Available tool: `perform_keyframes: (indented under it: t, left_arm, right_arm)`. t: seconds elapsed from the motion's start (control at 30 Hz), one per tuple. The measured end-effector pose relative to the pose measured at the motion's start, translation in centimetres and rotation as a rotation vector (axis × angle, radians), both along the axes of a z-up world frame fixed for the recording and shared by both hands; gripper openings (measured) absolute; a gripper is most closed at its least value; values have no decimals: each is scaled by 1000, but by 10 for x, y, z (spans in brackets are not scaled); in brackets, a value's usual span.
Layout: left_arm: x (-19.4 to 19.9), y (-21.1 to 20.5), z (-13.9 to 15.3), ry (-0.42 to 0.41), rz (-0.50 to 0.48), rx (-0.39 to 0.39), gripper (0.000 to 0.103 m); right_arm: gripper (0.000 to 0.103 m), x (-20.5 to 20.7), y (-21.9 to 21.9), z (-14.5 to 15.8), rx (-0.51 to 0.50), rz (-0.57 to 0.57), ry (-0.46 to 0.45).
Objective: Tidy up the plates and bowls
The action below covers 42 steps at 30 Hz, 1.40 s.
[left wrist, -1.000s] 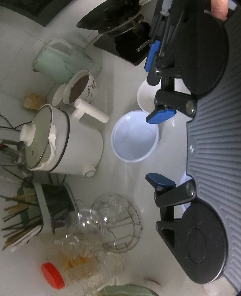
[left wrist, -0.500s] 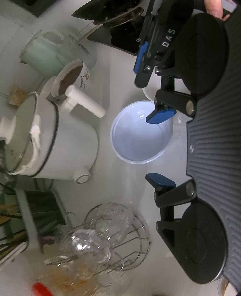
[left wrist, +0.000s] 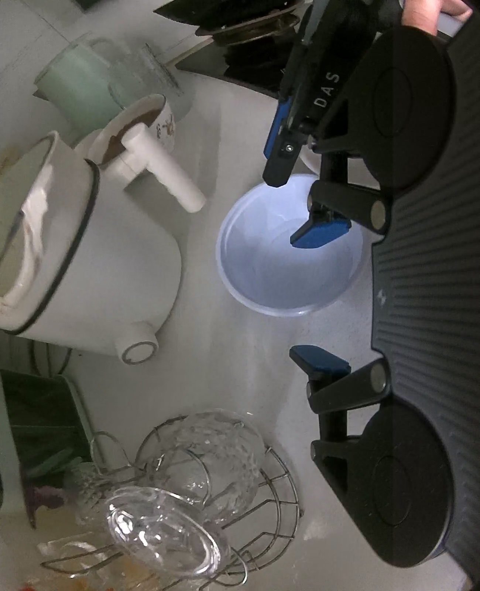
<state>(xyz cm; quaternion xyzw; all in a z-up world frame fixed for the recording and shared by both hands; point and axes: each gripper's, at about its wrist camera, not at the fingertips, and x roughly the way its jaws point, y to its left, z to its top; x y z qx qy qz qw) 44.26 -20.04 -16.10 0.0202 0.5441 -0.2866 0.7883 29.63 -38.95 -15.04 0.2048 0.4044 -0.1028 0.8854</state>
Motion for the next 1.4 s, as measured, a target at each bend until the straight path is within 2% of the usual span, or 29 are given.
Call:
perform_keyframes:
  t: [0.13, 0.4, 0.5, 0.67, 0.73, 0.83, 1.03, 1.4]
  left_arm:
    - [5, 1, -7, 18, 21, -17, 62]
    - [12, 0, -13, 42, 51, -37, 45]
    - [13, -1, -14, 41, 45, -31, 34]
    - [12, -4, -16, 41, 39, -18, 26]
    - [12, -5, -18, 56, 42, -25, 25]
    - [14, -5, -21, 87, 50, -41, 25]
    - [15, -9, -20, 75, 50, -39, 25]
    - [6, 7, 12, 36, 65, -77, 25]
  right_arm:
    - [35, 8, -1, -8, 4, 3, 20]
    - [35, 19, 4, -17, 10, 17, 51]
    - [35, 23, 3, -21, 19, 14, 56]
    - [25, 26, 2, -26, 31, 10, 70]
    - [21, 25, 1, -27, 43, 8, 71]
    - [20, 24, 0, -26, 66, 7, 63]
    - [18, 21, 2, -24, 74, 21, 55]
    - [16, 5, 3, 0, 118, 27, -5]
